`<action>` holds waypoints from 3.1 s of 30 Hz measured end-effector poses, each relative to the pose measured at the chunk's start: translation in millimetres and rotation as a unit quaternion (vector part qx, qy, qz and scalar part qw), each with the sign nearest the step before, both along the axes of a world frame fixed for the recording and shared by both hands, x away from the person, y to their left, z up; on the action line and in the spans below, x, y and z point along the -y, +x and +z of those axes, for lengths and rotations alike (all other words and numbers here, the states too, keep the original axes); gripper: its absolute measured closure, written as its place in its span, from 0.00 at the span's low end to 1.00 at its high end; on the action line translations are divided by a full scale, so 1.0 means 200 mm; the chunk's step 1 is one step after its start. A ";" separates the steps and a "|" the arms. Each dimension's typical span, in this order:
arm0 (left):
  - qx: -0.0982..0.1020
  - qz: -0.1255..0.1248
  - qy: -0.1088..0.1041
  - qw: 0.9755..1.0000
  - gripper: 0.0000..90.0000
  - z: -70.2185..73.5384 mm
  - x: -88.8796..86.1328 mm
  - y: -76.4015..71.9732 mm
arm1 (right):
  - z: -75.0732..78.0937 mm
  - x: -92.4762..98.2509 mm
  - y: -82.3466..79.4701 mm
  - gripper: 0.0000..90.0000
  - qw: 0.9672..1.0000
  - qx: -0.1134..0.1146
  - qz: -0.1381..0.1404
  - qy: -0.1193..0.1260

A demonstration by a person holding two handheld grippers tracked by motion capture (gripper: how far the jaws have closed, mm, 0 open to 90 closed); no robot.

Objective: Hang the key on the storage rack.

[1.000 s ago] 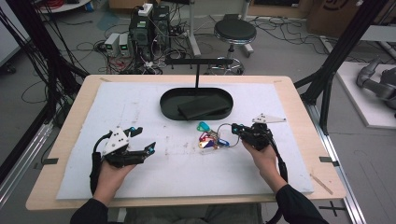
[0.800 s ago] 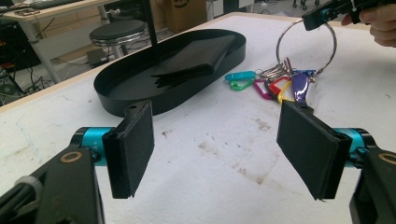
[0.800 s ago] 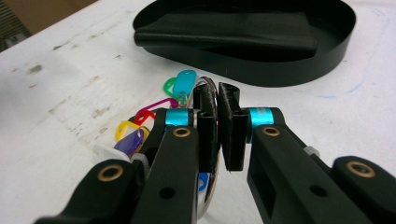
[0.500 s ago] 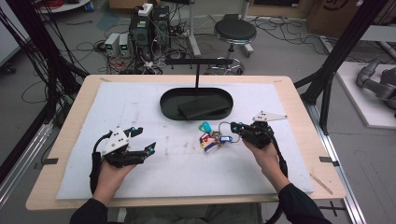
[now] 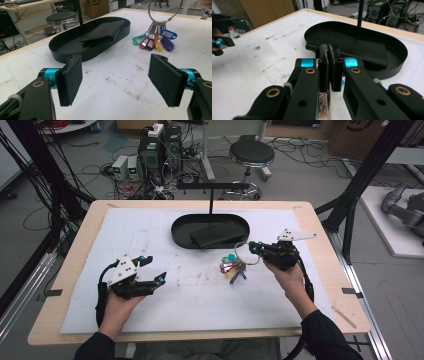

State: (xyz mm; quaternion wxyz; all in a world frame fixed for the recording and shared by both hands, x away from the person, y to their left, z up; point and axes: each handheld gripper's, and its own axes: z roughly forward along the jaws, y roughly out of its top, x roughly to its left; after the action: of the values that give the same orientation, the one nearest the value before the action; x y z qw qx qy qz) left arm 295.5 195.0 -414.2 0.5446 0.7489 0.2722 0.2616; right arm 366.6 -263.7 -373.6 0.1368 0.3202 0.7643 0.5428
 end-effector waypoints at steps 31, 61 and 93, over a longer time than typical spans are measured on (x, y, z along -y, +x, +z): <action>-0.001 -0.010 -0.003 1.000 0.31 -0.01 0.01 0.00 | 0.34 0.06 0.18 0.98 0.998 0.056 0.014 0.024; 0.001 -0.010 -0.010 1.000 0.31 0.00 -0.01 -0.01 | 0.50 -0.12 0.51 0.98 0.996 0.086 -0.003 -0.001; 0.000 -0.007 -0.010 1.000 0.31 -0.01 -0.03 -0.03 | 0.39 -0.13 0.73 0.98 0.998 0.051 -0.048 -0.011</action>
State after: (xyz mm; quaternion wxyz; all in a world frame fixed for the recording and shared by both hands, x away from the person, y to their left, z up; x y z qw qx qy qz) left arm 288.8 201.6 -416.3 0.5541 0.7451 0.2700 0.2547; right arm 511.7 -238.2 -294.7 0.2046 0.3270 0.7461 0.5428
